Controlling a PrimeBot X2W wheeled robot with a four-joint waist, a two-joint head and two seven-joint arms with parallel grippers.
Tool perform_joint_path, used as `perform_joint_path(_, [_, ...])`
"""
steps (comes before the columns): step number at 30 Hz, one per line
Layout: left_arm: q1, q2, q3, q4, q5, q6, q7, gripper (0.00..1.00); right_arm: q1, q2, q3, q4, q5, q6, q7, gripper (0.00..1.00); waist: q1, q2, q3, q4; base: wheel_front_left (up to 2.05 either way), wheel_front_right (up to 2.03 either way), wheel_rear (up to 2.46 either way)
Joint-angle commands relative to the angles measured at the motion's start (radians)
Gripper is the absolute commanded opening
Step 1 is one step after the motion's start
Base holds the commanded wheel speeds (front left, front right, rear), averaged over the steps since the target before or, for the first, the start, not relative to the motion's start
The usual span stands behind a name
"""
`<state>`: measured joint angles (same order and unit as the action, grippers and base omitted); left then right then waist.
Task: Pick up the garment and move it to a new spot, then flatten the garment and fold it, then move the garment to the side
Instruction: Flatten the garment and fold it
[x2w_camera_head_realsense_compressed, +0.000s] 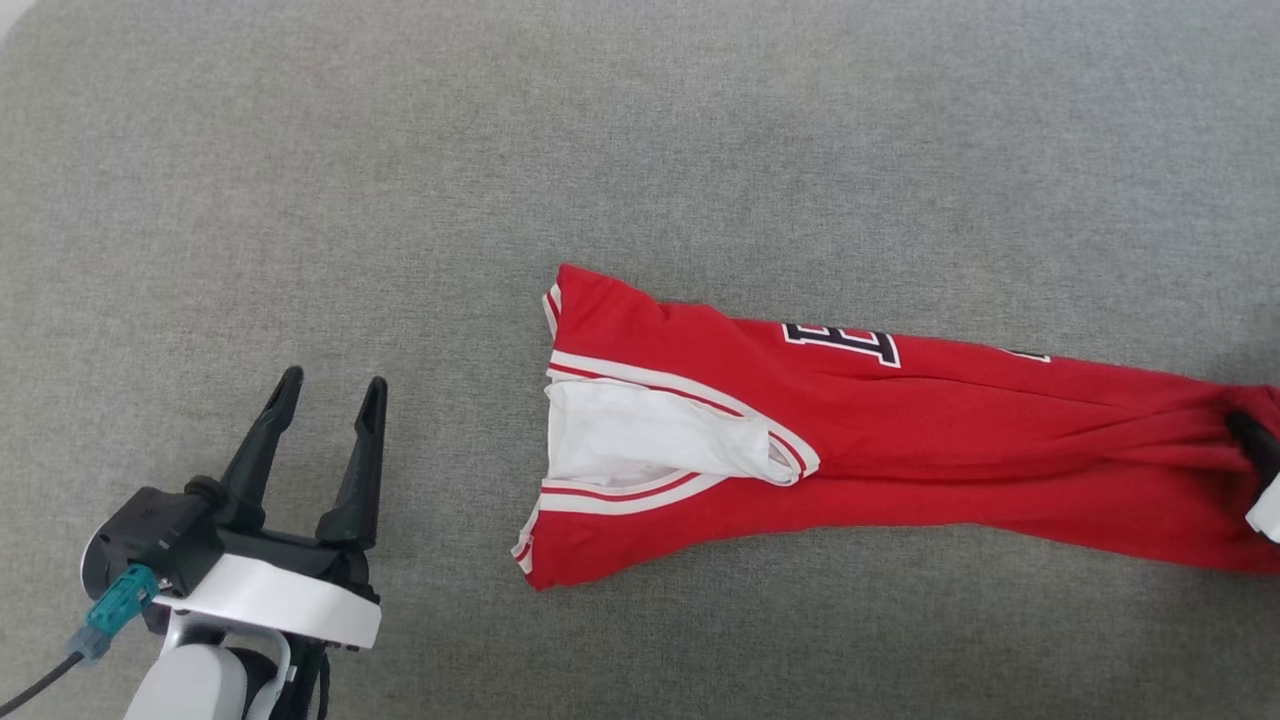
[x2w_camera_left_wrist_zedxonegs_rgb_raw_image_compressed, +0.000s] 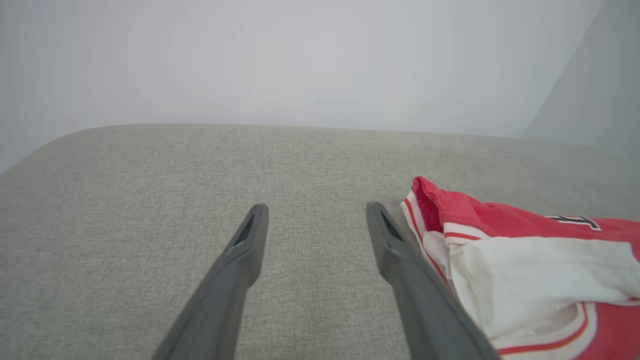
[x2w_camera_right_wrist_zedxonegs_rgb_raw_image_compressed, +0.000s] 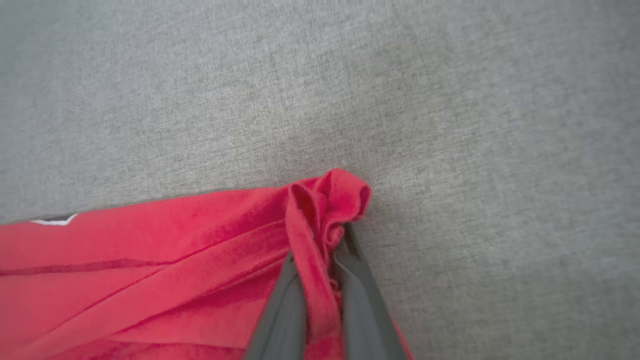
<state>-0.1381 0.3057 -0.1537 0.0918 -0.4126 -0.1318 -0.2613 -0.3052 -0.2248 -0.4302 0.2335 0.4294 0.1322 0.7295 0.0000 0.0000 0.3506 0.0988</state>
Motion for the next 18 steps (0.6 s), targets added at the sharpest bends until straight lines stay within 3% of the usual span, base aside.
perform_joint_path(1, [0.009,0.001,0.001,-0.002,0.002,0.002,-0.005,1.0,0.017,0.008,-0.001,0.025,-0.012,-0.003,0.006,0.0,0.0,0.0,-0.003,-0.003,0.0,0.0,0.0])
perform_joint_path(7, [0.019,0.007,-0.003,-0.024,-0.022,0.002,-0.005,1.0,-0.009,-0.074,-0.051,-0.014,-0.064,-0.004,-0.017,0.0,0.0,0.0,-0.01,-0.024,0.0,0.0,0.0])
perform_joint_path(13, [0.02,0.017,-0.009,-0.049,-0.013,0.002,-0.005,1.0,-0.062,-0.139,-0.186,-0.032,-0.087,-0.002,-0.007,0.0,0.0,0.0,-0.015,-0.036,0.0,0.0,0.0])
perform_joint_path(18, [0.017,0.02,-0.012,-0.052,-0.015,0.002,-0.005,1.0,-0.083,-0.161,-0.255,-0.065,-0.093,-0.002,0.029,0.0,0.0,0.0,-0.021,-0.035,0.0,0.0,0.0])
